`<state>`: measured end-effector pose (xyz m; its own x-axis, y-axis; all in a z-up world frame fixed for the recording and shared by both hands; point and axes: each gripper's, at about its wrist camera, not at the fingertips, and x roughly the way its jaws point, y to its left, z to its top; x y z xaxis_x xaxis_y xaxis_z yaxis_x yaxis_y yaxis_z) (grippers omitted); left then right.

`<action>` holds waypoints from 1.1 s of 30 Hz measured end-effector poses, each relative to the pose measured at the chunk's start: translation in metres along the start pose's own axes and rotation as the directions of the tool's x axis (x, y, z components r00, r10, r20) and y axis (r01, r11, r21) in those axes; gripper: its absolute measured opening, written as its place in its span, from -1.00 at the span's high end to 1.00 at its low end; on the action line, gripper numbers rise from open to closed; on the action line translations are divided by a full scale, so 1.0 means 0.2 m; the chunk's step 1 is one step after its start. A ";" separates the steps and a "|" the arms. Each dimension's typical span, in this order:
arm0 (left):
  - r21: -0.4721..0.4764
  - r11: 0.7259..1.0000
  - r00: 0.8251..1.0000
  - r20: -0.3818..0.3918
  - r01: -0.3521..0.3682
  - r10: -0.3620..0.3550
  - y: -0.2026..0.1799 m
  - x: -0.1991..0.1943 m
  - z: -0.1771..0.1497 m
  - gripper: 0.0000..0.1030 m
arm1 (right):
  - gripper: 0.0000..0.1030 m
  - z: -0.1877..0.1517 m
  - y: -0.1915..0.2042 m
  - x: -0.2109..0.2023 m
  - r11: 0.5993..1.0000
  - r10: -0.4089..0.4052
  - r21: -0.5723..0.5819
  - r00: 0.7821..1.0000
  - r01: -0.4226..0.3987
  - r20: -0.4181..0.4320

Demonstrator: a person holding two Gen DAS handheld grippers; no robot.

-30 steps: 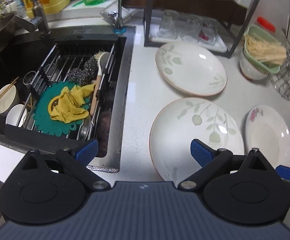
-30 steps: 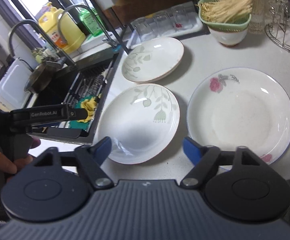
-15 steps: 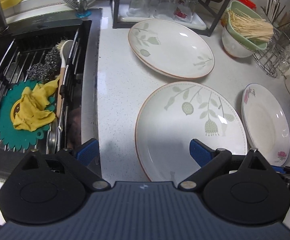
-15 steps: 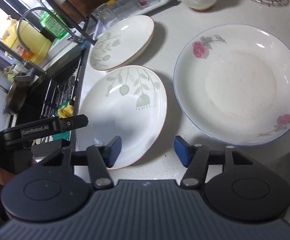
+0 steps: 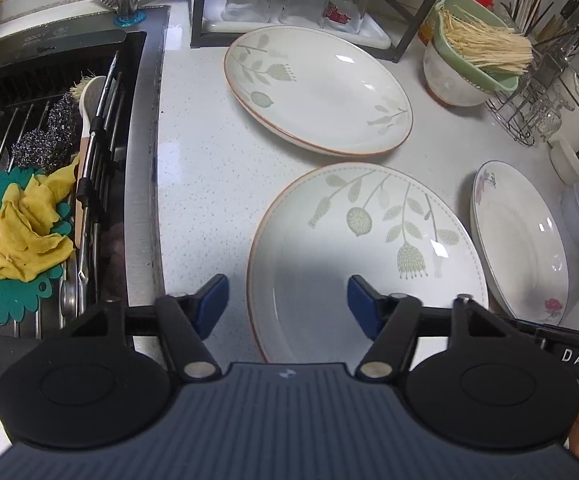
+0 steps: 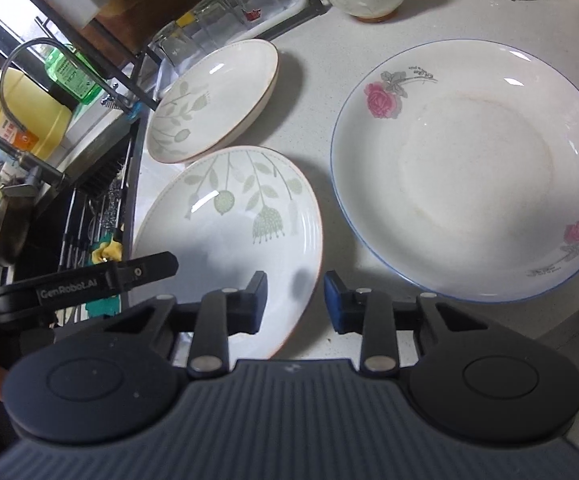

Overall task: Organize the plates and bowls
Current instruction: 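Close the right gripper on the leaf plate rim while the left gripper also closes on it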

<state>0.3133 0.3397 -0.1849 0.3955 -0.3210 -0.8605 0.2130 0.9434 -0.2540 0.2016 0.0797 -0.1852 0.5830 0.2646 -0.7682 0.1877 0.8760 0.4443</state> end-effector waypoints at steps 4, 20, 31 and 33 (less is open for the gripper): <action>-0.024 0.999 1.000 -0.022 0.022 -0.022 0.05 0.03 0.01 0.25 | 0.57 0.01 0.02 0.04 0.999 -0.042 -0.034 0.999 0.042 -0.002; -0.130 0.983 0.990 -0.040 0.132 -0.138 0.09 -0.03 0.04 0.33 | 0.69 0.06 -0.05 -0.03 0.998 0.051 -0.044 0.998 -0.053 -0.048; -0.145 0.978 0.988 0.003 0.151 -0.152 -0.05 -0.17 0.11 0.33 | 0.68 0.18 -0.10 -0.20 0.982 0.157 -0.099 0.986 -0.161 -0.050; -0.132 0.979 0.988 0.005 0.154 -0.155 -0.12 -0.16 0.14 0.33 | 0.68 0.22 -0.15 -0.25 0.982 0.161 -0.097 0.986 -0.164 -0.032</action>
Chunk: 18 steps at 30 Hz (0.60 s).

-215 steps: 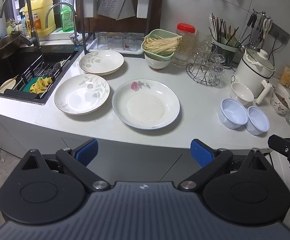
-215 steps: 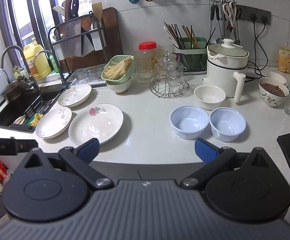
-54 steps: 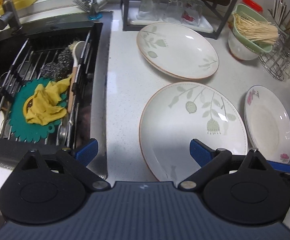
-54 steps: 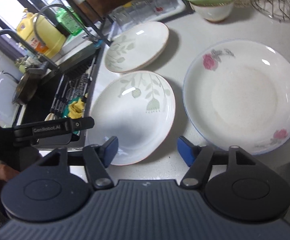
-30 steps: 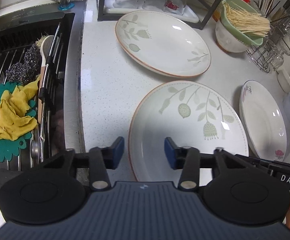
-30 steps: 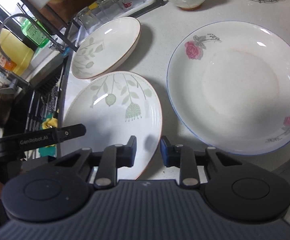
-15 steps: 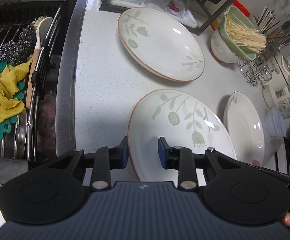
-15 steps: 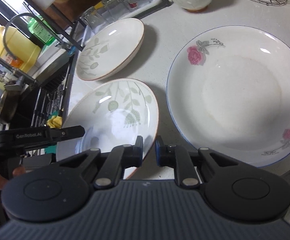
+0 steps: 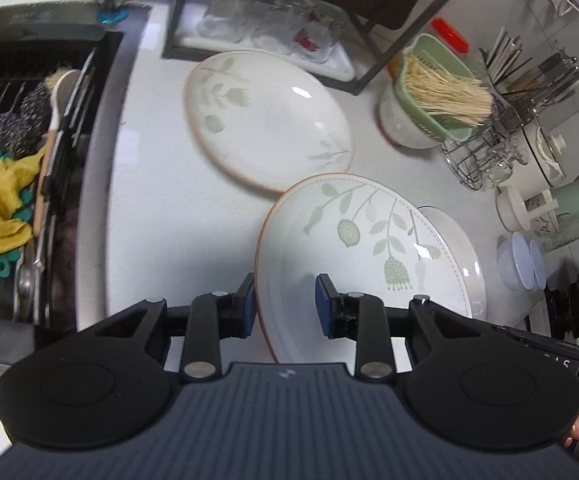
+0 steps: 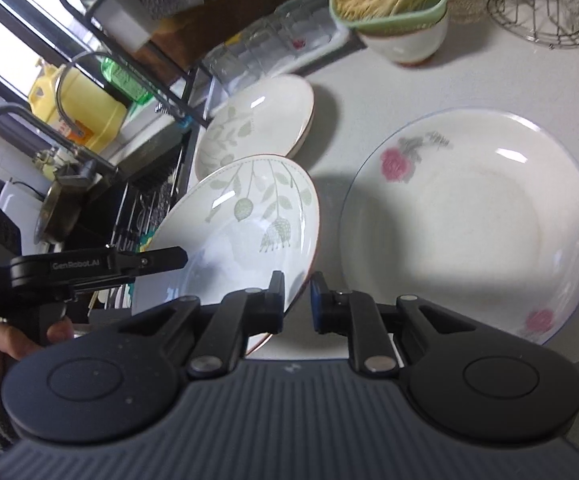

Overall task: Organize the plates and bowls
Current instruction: 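Close the right gripper on the leaf plate rim while the left gripper also closes on it, then lift the leaf plate with both grippers and carry it over the rose plate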

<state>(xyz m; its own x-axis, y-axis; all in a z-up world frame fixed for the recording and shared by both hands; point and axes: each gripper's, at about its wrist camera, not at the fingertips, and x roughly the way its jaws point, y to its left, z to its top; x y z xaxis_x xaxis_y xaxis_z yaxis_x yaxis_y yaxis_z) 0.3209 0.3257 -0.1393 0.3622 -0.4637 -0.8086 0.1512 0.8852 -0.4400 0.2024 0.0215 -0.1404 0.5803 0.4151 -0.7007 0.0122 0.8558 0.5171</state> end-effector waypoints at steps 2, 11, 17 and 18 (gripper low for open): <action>0.010 1.000 1.000 -0.014 -0.002 0.002 -0.08 0.04 0.01 0.33 | 0.68 0.03 -0.05 -0.04 1.000 -0.004 -0.002 1.000 0.004 0.016; 0.076 0.997 0.999 -0.055 0.003 0.001 -0.37 0.22 0.01 0.33 | 0.69 0.07 -0.32 -0.17 0.999 -0.020 0.036 0.999 0.019 0.051; 0.082 0.997 0.996 -0.090 0.002 0.006 -0.48 0.34 0.01 0.33 | 0.69 0.08 -0.43 -0.22 0.999 -0.030 0.039 0.998 0.028 0.053; 0.086 0.996 0.995 -0.099 -0.002 0.010 -0.49 0.36 0.01 0.33 | 0.69 0.08 -0.45 -0.22 0.999 -0.032 0.036 0.998 0.030 0.053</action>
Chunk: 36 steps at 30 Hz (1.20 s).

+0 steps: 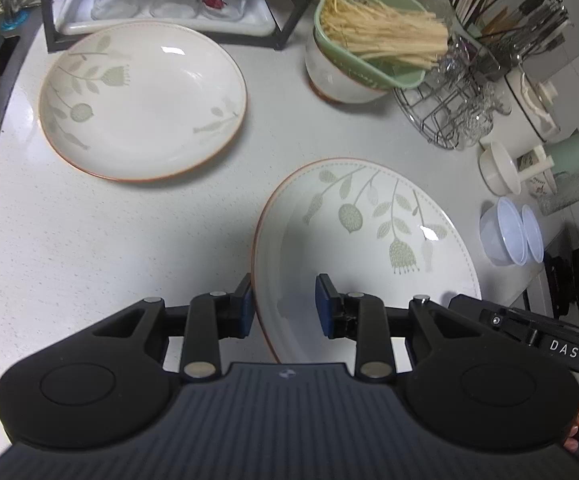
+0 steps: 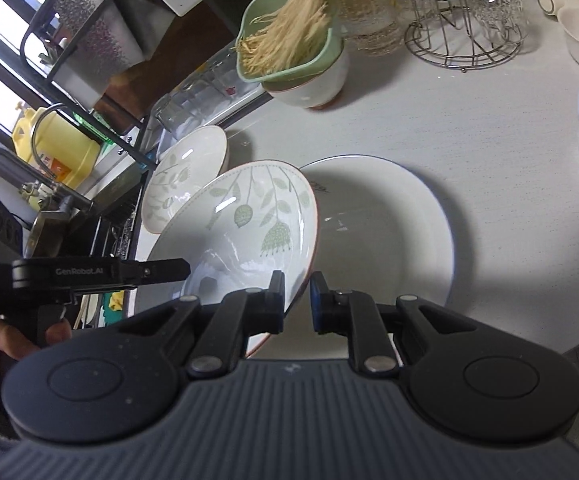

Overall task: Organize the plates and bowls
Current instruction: 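Lift the leaf plate with both grippers and carry it over the rose plate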

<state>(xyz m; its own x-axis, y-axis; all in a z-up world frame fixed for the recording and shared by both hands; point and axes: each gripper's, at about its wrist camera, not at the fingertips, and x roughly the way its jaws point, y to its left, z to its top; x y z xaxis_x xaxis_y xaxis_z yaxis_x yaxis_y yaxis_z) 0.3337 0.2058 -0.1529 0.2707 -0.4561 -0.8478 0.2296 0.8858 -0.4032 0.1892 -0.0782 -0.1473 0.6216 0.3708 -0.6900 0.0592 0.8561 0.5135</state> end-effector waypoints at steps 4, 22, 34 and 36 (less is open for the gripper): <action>0.036 0.999 0.999 -0.028 -0.027 0.028 -0.07 0.07 0.01 0.33 | 0.69 0.01 -0.06 0.02 1.000 -0.027 0.000 1.000 0.027 -0.014; 0.112 0.984 0.986 -0.080 -0.139 0.149 -0.23 0.19 0.07 0.33 | 0.68 0.04 -0.22 0.12 1.000 0.000 0.005 0.993 0.000 -0.120; 0.198 0.949 0.962 -0.069 -0.245 0.263 -0.34 0.29 0.06 0.31 | 0.68 0.07 -0.24 0.16 0.999 -0.046 -0.032 0.990 0.042 -0.134; 0.189 0.949 0.959 -0.079 -0.253 0.271 -0.34 0.31 0.06 0.31 | 0.68 0.07 -0.23 0.17 0.997 -0.068 -0.054 0.990 0.062 -0.121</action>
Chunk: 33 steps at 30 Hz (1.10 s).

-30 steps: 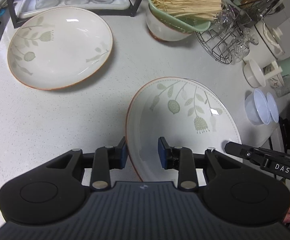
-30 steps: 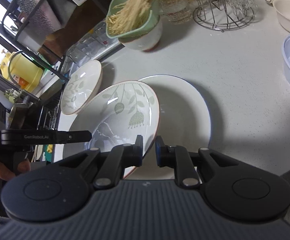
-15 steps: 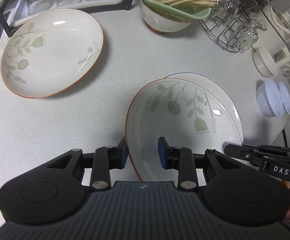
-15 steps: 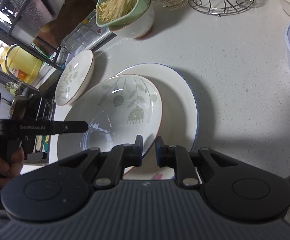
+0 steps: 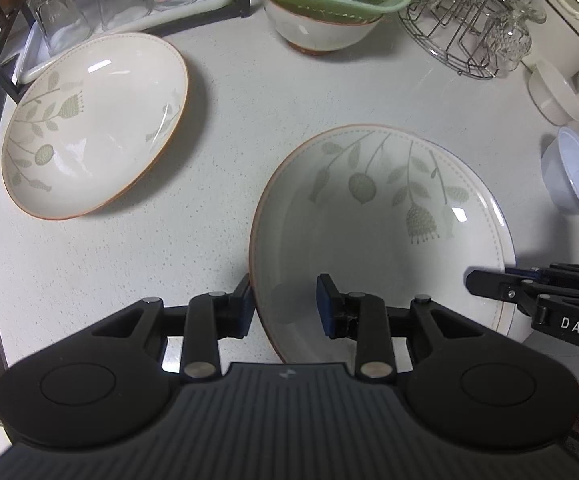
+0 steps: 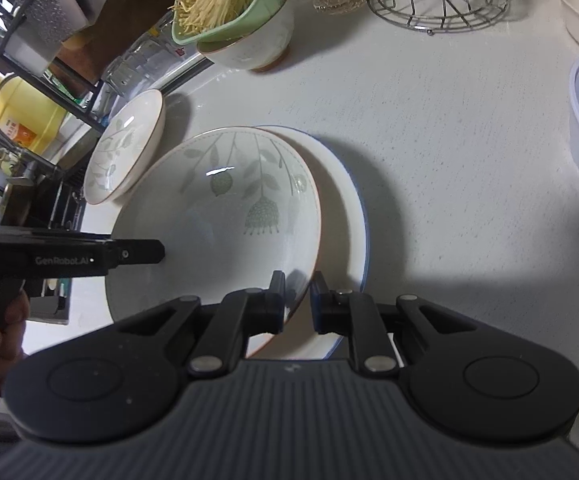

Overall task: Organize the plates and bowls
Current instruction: 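Lift the leaf plate with both grippers and carry it over the rose plate, then lower the leaf plate onto the rose plate and open both grippers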

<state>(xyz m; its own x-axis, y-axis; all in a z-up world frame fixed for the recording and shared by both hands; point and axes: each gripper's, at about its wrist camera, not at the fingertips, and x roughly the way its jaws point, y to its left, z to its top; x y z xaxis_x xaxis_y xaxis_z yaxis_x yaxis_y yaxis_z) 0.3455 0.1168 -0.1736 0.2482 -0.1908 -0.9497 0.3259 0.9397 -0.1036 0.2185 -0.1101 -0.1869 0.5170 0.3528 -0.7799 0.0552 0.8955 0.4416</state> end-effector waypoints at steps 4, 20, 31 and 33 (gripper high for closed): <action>-0.014 1.000 1.000 0.008 -0.016 0.016 -0.01 0.02 -0.01 0.31 | 0.67 0.01 0.01 0.00 0.999 -0.029 -0.022 0.999 0.030 0.020; -0.058 0.998 0.987 0.161 -0.010 0.019 -0.04 -0.24 0.01 0.25 | 0.68 0.04 -0.01 -0.13 0.998 -0.060 0.025 0.986 0.057 0.154; -0.037 0.998 0.952 0.304 0.047 -0.034 -0.13 -0.58 0.01 0.25 | 0.68 0.09 0.08 -0.35 0.999 -0.039 -0.017 0.965 0.045 0.258; -0.026 0.998 0.944 0.327 0.056 -0.044 -0.14 -0.65 0.01 0.25 | 0.68 0.09 0.11 -0.41 0.999 -0.035 -0.025 0.958 0.044 0.286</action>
<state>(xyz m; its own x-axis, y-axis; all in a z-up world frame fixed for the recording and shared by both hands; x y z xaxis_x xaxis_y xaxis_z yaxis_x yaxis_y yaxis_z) 0.3054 0.1143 -0.0473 0.5181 -0.3146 -0.7954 0.3156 0.9346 -0.1641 0.1931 -0.1254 -0.1050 0.7371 0.2288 -0.6359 0.0569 0.9166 0.3958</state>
